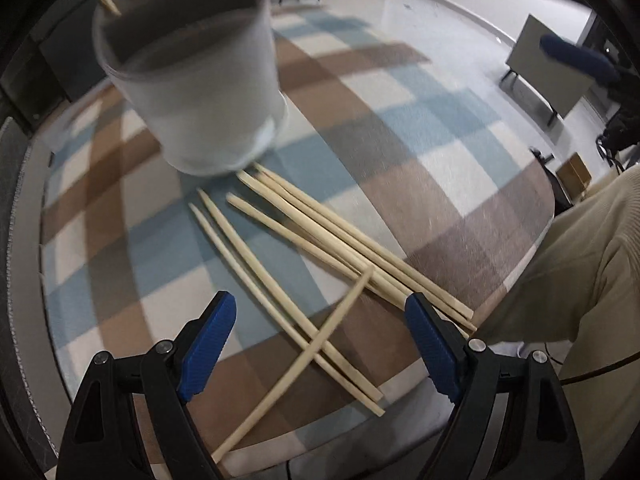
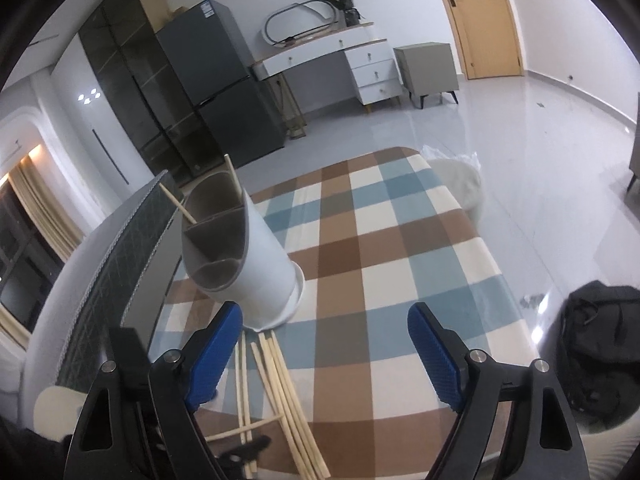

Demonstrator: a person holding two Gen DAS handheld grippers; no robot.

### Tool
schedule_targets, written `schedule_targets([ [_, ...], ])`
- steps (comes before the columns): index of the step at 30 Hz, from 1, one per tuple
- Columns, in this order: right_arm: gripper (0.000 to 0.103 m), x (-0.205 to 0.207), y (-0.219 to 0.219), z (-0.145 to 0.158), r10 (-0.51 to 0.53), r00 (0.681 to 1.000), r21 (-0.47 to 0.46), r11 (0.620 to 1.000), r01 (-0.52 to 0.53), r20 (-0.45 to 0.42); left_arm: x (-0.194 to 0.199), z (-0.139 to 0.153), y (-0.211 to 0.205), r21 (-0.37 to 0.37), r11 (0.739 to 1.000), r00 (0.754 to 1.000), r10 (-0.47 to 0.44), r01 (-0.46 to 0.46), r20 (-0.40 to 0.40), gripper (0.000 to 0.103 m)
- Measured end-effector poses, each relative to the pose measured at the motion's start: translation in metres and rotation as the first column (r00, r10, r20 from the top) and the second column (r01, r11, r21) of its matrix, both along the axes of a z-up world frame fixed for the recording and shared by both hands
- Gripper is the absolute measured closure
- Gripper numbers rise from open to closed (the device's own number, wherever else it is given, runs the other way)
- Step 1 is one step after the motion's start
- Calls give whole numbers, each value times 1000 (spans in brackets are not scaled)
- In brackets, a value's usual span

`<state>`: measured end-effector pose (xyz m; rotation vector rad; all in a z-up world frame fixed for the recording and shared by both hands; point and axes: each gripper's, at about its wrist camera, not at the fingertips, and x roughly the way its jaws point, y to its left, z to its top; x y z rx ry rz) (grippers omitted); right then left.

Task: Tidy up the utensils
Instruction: 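Lower the left gripper to the chopstick pile and grasp chopsticks while the right gripper approaches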

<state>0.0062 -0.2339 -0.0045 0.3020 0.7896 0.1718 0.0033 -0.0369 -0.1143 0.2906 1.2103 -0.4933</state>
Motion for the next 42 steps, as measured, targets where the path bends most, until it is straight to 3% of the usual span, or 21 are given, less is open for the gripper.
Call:
schedule_targets([
  [4, 18, -1, -4, 1, -7, 1000, 9, 1000, 7, 2, -1, -5, -2, 25, 1000, 1000, -3, 3, -17, 20],
  [7, 18, 0, -5, 0, -6, 1000, 16, 1000, 6, -1, -1, -8, -4, 22, 1000, 1000, 0, 0, -30, 28],
  [12, 18, 0, -5, 1, -1, 1000, 18, 1000, 1, 3, 1, -11, -6, 25, 1000, 999, -4, 5, -35, 51],
  [19, 18, 1, -4, 1, -1, 1000, 14, 1000, 1, -3, 1, -11, -11, 16, 999, 999, -38, 38, -27, 67],
  [24, 18, 2, -2, 0, 3, 1000, 4, 1000, -3, -5, 2, -10, -16, 15, 998, 998, -57, 57, -3, 91],
  [26, 18, 2, -1, -1, 2, 1000, -1, 1000, -2, -8, 4, -10, -18, 27, 998, 998, -58, 58, 16, 96],
  [30, 18, 3, -2, -2, -6, 1000, -4, 1000, 6, -9, 13, -9, -16, 27, 999, 999, -26, 25, 38, 102],
  [42, 19, 6, 1, -6, -3, 1000, -9, 1000, 3, -26, 33, 11, 10, -95, 989, 992, 116, -110, 53, 103],
])
